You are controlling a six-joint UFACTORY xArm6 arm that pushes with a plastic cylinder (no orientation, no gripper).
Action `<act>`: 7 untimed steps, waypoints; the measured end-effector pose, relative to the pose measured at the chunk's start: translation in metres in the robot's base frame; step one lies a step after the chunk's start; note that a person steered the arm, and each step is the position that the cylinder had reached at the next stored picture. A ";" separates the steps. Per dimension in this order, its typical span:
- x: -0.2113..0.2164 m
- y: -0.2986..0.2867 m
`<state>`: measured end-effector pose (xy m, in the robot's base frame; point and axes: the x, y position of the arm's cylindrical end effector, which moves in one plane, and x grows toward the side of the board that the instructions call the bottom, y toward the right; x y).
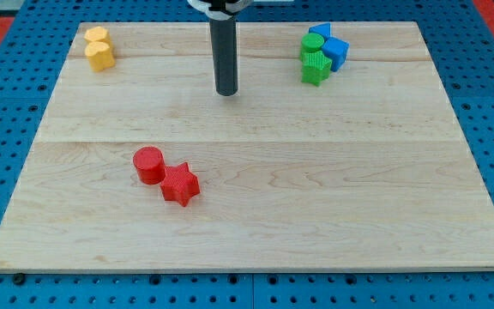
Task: Place the robot arm on top of blue cube
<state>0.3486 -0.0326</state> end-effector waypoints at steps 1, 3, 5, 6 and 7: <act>0.001 0.000; 0.008 0.008; 0.010 0.035; 0.010 0.036; 0.010 0.036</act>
<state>0.3582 0.0035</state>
